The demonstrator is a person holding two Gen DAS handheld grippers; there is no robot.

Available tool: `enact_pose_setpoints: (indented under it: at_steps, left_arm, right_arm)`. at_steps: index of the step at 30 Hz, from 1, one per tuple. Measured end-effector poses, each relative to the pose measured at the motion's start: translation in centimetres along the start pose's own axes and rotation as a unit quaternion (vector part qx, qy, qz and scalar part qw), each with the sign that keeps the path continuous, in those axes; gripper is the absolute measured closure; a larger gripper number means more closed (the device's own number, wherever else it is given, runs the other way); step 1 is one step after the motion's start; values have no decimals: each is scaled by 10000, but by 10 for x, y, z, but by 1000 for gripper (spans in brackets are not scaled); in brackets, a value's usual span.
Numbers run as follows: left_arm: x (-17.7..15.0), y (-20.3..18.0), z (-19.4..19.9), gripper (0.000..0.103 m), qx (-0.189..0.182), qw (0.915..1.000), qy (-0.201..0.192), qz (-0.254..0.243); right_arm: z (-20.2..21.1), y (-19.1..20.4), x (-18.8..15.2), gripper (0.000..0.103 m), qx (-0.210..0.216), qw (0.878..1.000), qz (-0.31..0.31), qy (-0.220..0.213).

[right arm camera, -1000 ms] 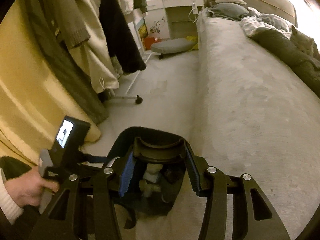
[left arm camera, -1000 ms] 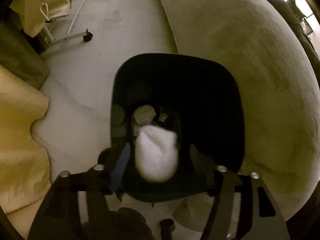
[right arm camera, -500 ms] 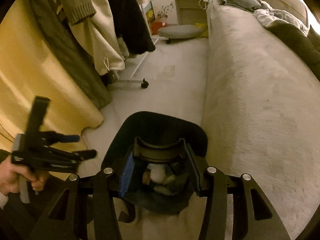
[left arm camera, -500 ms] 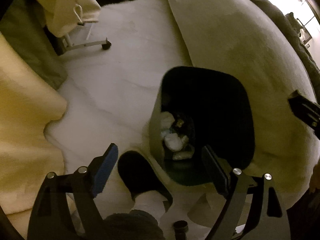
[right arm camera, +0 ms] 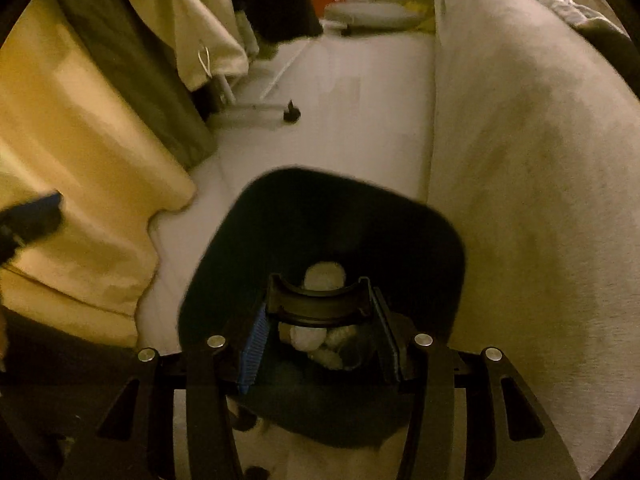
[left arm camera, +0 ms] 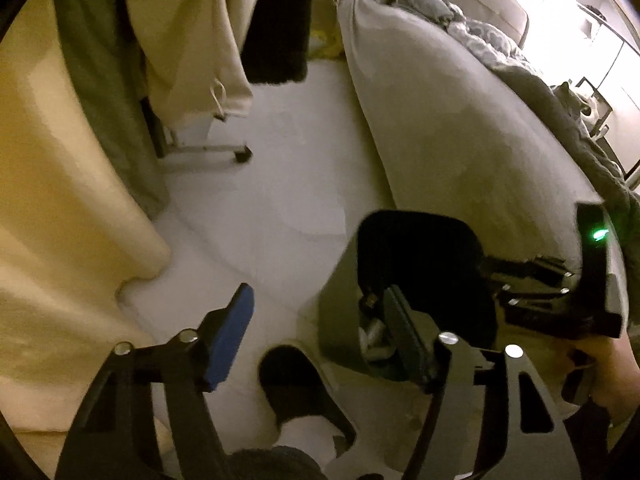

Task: Collect trash
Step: 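Open the left tool over the bin while the right tool releases the black piece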

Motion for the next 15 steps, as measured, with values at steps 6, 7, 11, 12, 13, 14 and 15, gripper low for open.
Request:
enact_pose_setpoints:
  at_steps: [6, 7, 11, 12, 13, 14, 15]
  left_arm:
    - [14, -1, 40, 39, -126, 9972, -736, -69]
    - [17, -3, 48, 39, -168, 9958, -898, -95]
    - [20, -7, 69, 41, -388, 9912, -1263, -85]
    - [20, -6, 72, 42, -417, 9905, -1308, -83]
    - [21, -7, 77, 42, -419, 9892, -1403, -102]
    - [22, -7, 82, 42, -423, 9877, -1501, -129]
    - [23, -8, 85, 43, -461, 9862, -1581, -150]
  right_arm:
    - [-21, 0, -6, 54, -19, 9995, -243, 197]
    - [-25, 1, -9, 54, 7, 9992, -337, 218]
    - [-46, 2, -28, 54, 62, 9963, -718, 471]
    - [-49, 3, -31, 54, 17, 9957, -762, 518]
    - [-52, 2, -33, 54, -4, 9949, -842, 555]
    - [-54, 1, -35, 54, -17, 9939, -941, 579]
    - [-56, 1, -35, 54, -53, 9934, -989, 585]
Point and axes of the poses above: each gripper's, at about its wrist camera, not at the fingertips, and z roughly against the way its jaws point, y to its left, x to its top, the point moved 5 cm from there along -z, roughly the way its jaws point, and after that the axes turned 8 degrees about z, right-handed, at the moved point
